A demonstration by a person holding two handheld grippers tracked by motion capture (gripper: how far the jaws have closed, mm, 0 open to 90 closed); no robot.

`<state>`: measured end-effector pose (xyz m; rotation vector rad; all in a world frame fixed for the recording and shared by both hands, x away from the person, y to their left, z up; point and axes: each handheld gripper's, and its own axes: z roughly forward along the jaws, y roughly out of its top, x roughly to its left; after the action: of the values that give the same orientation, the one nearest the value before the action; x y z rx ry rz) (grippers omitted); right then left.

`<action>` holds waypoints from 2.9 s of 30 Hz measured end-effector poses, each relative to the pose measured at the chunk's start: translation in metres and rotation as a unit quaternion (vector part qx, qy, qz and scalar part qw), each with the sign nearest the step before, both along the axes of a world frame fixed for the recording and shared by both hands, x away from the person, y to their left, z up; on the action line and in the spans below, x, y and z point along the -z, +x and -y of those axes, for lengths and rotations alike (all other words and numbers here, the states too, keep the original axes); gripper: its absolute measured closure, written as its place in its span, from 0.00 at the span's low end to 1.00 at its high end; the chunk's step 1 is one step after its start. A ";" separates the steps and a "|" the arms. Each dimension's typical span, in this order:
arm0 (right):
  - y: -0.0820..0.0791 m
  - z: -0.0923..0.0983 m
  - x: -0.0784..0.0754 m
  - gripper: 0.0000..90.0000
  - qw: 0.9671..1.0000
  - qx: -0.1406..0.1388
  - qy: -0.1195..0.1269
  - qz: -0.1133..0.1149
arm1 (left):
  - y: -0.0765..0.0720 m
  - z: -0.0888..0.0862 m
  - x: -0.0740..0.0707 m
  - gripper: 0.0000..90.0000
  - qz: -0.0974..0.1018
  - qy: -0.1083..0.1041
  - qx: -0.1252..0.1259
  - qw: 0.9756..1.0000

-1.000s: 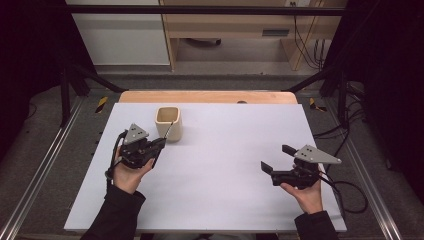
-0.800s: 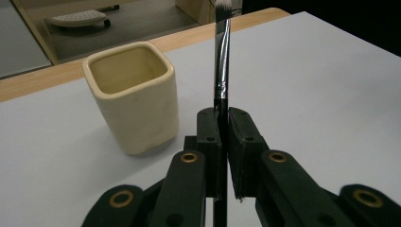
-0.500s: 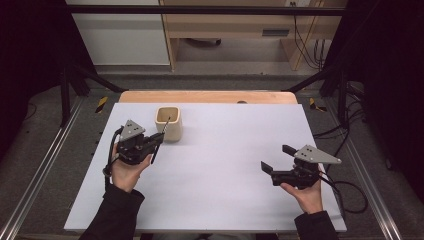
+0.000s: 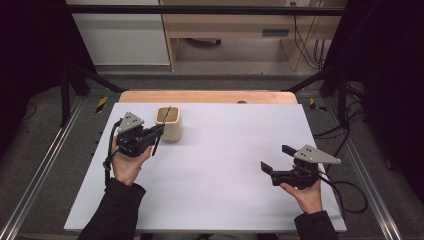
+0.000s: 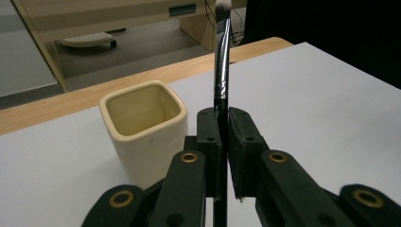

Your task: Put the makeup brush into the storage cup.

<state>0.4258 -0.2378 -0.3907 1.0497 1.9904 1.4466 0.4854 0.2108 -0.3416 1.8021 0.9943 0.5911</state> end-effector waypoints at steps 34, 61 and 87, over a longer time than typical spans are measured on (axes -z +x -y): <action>0.000 0.002 -0.002 0.05 1.000 0.001 0.003 0.001 | 0.050 0.008 -0.025 0.93 0.019 -0.029 -0.014 0.999; 0.000 0.004 -0.002 0.05 1.000 0.001 0.006 -0.001 | 0.089 0.015 -0.024 0.93 0.025 -0.044 -0.041 0.998; 0.001 0.006 -0.001 0.05 1.000 0.004 0.010 -0.003 | 0.122 0.020 -0.018 0.93 0.024 -0.050 -0.055 0.997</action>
<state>0.4271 -0.2442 -0.3895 1.0697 1.9778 1.4639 0.6070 0.1905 -0.3237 1.6457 1.0758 0.6376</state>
